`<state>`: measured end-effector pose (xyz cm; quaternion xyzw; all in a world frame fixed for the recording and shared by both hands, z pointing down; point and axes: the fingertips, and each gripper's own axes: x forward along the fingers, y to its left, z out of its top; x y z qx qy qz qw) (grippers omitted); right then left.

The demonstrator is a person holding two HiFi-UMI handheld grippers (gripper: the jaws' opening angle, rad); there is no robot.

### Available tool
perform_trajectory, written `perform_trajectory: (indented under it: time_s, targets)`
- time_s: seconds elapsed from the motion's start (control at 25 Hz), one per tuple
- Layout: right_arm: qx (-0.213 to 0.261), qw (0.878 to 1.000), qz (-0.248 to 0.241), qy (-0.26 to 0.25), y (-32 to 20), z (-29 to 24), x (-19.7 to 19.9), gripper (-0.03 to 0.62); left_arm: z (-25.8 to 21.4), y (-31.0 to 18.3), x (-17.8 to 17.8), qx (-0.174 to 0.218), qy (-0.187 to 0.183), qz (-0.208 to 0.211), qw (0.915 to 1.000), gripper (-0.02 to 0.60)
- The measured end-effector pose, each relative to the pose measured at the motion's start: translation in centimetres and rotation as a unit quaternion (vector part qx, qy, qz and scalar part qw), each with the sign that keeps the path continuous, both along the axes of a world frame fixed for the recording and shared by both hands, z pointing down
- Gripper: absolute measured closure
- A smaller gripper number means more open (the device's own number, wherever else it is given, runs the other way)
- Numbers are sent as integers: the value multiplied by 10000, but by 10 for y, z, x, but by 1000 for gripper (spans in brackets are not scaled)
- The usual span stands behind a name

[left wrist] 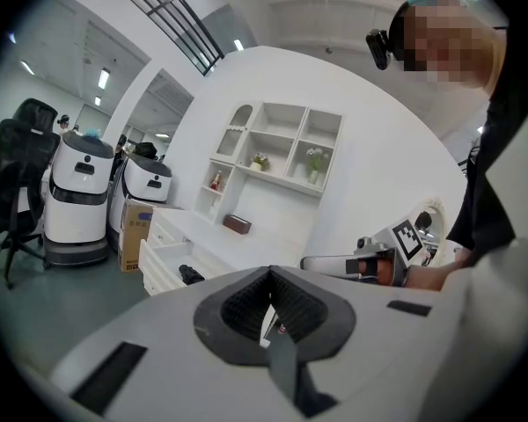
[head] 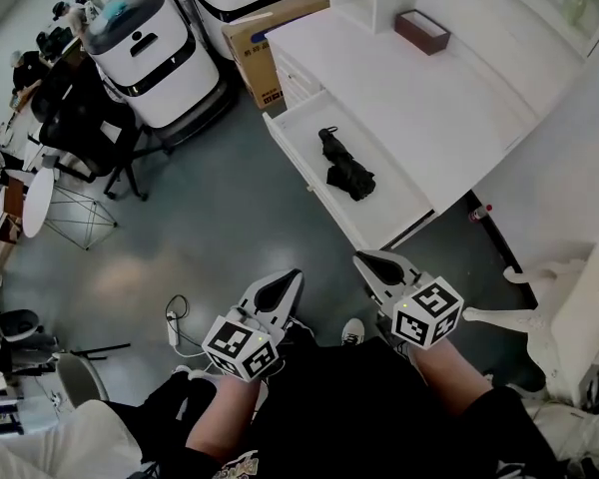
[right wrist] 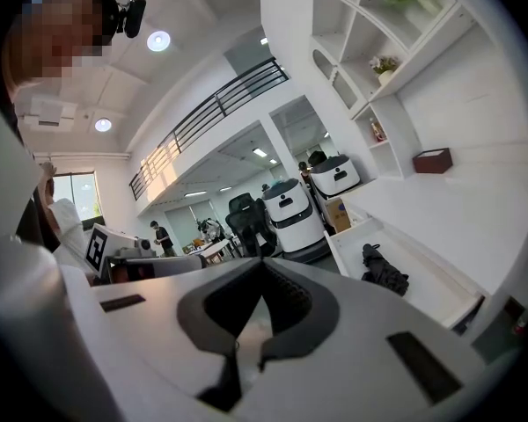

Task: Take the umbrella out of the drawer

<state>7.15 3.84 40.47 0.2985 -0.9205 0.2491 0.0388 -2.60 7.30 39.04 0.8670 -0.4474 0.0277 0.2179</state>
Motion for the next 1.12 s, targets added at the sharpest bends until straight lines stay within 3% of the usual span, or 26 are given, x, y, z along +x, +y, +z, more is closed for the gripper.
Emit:
perform_trajectory:
  time_s: [0.36, 1.12]
  targets:
    - [36, 10000, -19, -16, -8, -3, -24, 592, -5, -3, -27, 30, -18, -81, 10000, 577]
    - [38, 9971, 750, 117, -33, -9, -94, 592, -8, -38, -110, 50, 153, 507, 9986, 577]
